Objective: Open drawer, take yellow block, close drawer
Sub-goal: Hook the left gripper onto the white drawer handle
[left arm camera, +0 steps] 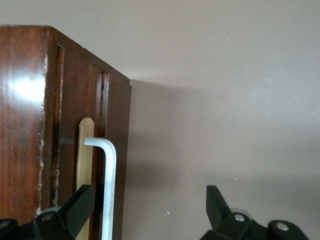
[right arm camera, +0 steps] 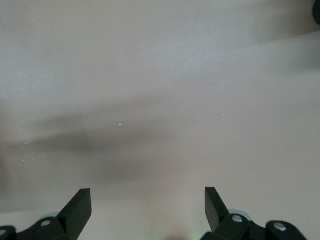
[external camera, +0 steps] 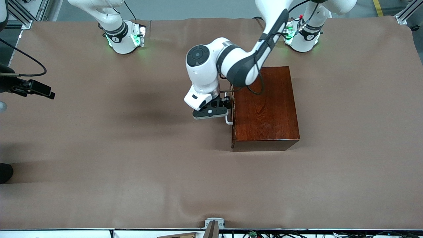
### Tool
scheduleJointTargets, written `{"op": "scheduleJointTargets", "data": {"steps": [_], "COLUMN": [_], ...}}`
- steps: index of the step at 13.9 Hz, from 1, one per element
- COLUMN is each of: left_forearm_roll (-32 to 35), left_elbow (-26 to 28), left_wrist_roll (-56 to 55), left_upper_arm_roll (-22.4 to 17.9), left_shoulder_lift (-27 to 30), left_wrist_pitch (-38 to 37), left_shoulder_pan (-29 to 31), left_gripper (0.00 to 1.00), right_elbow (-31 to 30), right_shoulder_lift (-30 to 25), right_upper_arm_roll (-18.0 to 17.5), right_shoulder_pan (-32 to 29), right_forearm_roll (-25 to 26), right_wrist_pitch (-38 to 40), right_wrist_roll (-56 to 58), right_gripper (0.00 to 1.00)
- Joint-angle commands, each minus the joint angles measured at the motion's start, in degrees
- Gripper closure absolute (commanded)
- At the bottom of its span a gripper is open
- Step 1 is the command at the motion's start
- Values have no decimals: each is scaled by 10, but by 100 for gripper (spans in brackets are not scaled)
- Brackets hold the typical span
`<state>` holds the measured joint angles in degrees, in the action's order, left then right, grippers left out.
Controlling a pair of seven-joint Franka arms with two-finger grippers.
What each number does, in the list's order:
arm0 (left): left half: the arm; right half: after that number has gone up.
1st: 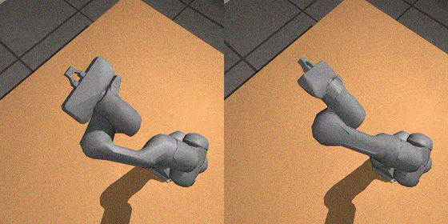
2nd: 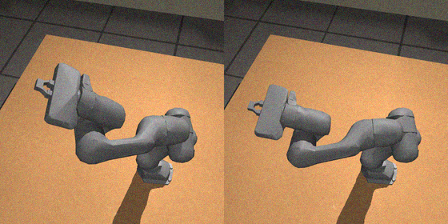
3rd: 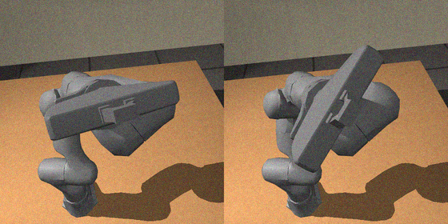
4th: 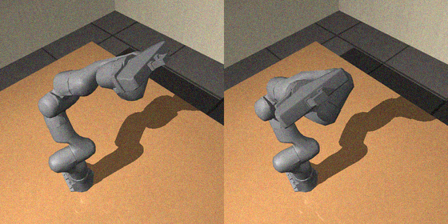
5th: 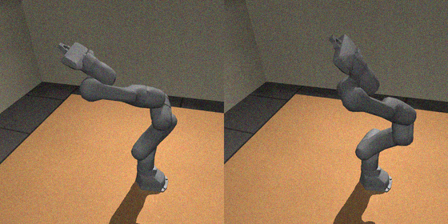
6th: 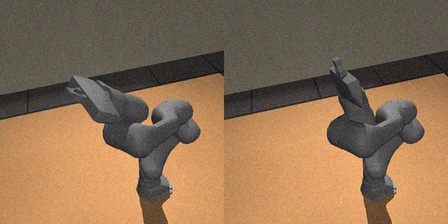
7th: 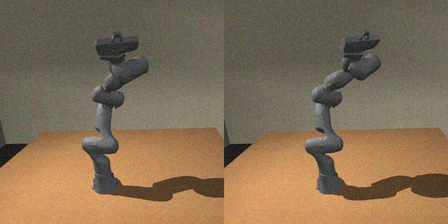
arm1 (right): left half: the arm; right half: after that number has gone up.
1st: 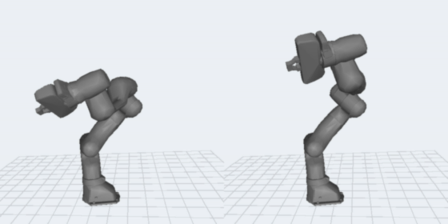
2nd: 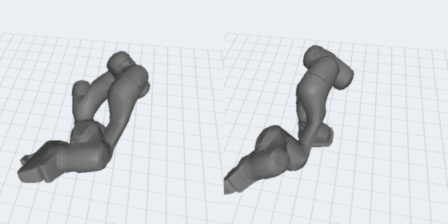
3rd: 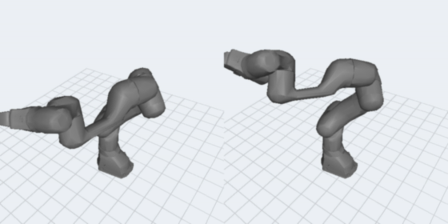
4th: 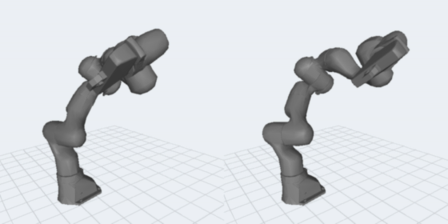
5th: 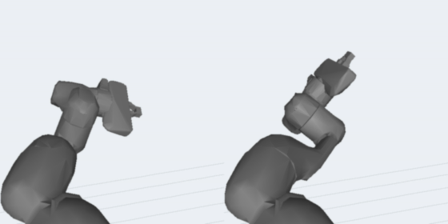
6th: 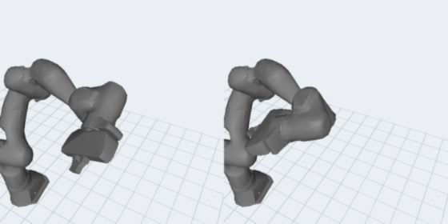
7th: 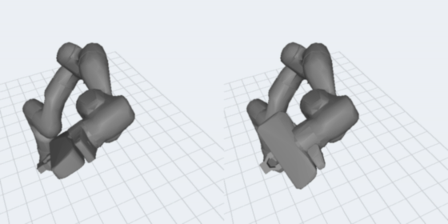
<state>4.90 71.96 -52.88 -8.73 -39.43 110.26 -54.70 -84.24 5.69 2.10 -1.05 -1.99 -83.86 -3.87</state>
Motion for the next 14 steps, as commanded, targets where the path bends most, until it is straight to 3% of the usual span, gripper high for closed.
{"op": "scheduleJointTargets", "data": {"steps": [1,9,14], "left_forearm_roll": [11,4,-34], "left_elbow": [-18,-16,-15], "left_wrist_roll": [0,2,2], "left_upper_arm_roll": [-9,4,9], "left_shoulder_lift": [-13,-39,-50], "left_wrist_pitch": [-27,-65,-78], "left_shoulder_pan": [-3,-8,-8], "left_gripper": [0,0,0], "right_elbow": [1,1,1], "right_shoulder_lift": [-7,-7,-7], "right_upper_arm_roll": [-2,-2,-2], "right_shoulder_pan": [-2,-2,-1], "right_forearm_roll": [2,1,1], "right_wrist_pitch": [5,4,4], "right_wrist_roll": [-2,-3,-3], "right_gripper": [0,0,0]}}
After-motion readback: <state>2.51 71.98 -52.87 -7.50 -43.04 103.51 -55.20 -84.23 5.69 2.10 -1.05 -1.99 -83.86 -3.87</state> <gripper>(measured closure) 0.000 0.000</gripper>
